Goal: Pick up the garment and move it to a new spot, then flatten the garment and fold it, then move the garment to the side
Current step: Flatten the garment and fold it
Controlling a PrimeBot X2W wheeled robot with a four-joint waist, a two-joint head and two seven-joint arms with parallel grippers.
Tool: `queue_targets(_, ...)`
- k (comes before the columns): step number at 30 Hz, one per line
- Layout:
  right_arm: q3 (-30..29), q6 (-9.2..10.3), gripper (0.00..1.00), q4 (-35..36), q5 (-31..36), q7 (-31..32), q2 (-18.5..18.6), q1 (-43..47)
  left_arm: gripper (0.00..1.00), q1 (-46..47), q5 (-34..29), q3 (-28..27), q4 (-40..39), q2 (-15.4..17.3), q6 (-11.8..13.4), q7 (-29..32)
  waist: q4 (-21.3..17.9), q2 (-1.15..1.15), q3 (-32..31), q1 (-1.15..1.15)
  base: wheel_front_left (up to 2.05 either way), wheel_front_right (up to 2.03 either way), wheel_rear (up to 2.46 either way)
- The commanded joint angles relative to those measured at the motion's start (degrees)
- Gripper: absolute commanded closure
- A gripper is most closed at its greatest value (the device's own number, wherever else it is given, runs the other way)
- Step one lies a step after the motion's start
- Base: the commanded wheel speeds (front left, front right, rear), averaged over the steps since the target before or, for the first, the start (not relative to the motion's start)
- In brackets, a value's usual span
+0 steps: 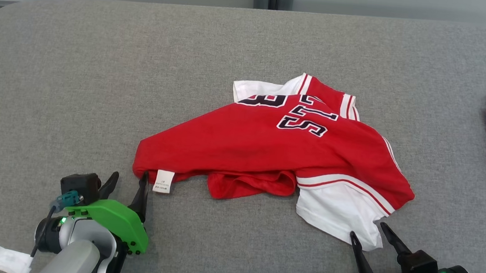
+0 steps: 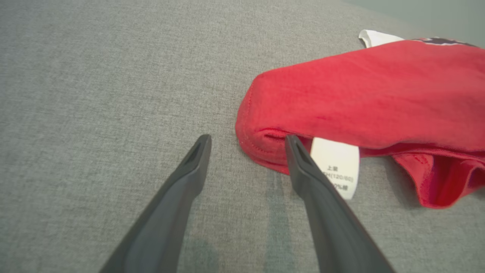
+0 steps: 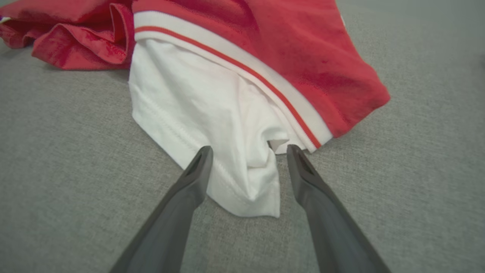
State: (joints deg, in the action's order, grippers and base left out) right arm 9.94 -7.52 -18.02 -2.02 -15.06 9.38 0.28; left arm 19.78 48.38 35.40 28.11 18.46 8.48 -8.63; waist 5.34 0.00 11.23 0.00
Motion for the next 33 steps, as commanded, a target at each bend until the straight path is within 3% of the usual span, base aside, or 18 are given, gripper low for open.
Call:
queue_targets(1,0.1,0.07,0.00,-0.1,-0.3,-0.2,0.3,0.9,0.00,0.9,0.6,0.0,0.5,-0.2,-0.4,-0.2,0.0,0.00,-0.2,0.00,0.00,0.00,0.00)
queue_targets(22,4.1,0.07,0.00,-4.8,-3.5,0.0,1.8,-3.6,0.00,7.6,1.2,1.8,11.7,-4.0,-6.3,0.0,-0.3,0.00,1.9,0.00,0.00,0.00,0.00)
queue_targets(23,4.3,0.08,0.09,-5.3,-3.6,0.0,1.8,-3.9,0.16,8.0,1.1,2.0,12.1,-4.3,-6.7,0.0,-0.4,0.00,2.0,0.00,0.00,0.00,0.00)
queue_targets(24,4.5,0.08,0.32,-5.8,-3.8,0.0,1.8,-4.3,0.55,8.4,1.1,2.0,12.6,-4.5,-7.0,-0.3,-0.5,0.00,2.0,0.00,0.00,0.00,0.00)
queue_targets(25,4.8,0.08,0.57,-6.6,-4.3,0.3,1.7,-4.5,0.71,8.8,1.0,2.2,12.9,-4.8,-7.5,-0.5,-0.5,0.00,1.9,0.00,0.00,0.00,0.00)
queue_targets(26,5.5,0.07,1.00,-7.3,-5.0,1.0,1.6,-4.8,1.00,9.0,1.0,2.5,13.3,-5.0,-8.1,-0.6,-0.6,0.00,1.8,0.00,0.00,0.00,0.00)
queue_targets(33,4.7,0.08,1.00,-5.4,-14.9,1.5,2.0,-7.3,1.00,8.1,1.3,2.6,11.9,-3.5,-10.0,-0.8,-2.0,0.00,0.3,0.00,0.00,0.00,0.00)
